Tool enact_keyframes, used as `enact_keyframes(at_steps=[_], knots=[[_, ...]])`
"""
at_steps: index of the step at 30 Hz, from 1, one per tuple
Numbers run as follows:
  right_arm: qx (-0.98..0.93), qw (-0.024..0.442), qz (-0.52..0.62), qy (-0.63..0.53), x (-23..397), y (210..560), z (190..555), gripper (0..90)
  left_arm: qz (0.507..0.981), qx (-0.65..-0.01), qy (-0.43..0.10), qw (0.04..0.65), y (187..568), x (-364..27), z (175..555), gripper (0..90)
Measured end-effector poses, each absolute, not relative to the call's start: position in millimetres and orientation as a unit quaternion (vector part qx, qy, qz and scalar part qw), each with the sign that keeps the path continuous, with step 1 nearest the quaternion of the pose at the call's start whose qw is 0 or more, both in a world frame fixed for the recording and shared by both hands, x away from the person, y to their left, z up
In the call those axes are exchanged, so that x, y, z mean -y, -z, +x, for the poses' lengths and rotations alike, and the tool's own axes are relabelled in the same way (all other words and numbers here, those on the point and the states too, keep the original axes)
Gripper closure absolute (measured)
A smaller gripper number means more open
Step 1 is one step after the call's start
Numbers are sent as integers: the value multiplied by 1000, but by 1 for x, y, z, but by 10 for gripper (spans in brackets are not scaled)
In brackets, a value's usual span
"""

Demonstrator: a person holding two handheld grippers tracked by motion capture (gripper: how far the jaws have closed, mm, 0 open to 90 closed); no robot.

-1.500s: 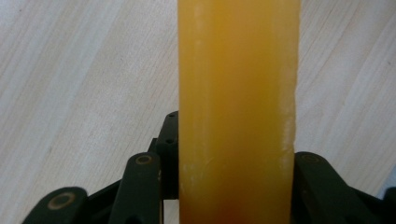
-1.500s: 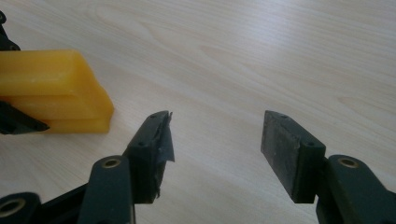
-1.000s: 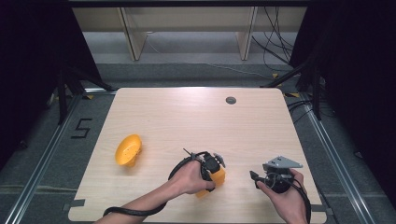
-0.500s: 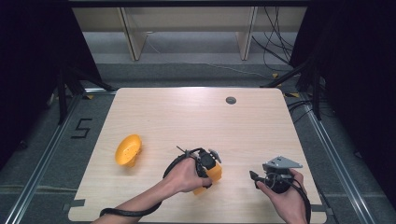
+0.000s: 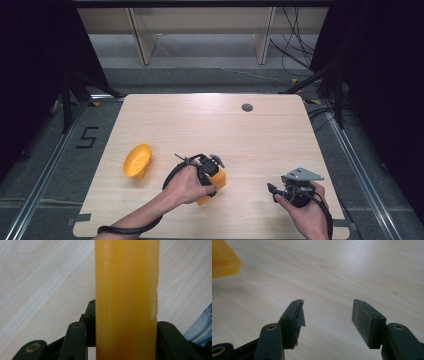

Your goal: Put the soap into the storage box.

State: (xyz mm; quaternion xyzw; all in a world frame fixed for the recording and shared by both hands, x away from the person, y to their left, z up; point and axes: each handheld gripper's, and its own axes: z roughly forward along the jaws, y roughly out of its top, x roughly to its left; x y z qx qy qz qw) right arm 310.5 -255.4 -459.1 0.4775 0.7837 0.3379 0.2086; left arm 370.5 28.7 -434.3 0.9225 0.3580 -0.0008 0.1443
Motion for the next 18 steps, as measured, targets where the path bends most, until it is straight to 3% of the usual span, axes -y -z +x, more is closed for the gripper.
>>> enact_keyframes(at_steps=[7,18], knots=[[-780,194,488,-340,254,459,310,429,912,-382,3,151,428,-46,375,603],[-783,208,479,-337,255,459,310,429,896,-417,-1,155,421,-62,377,603]])
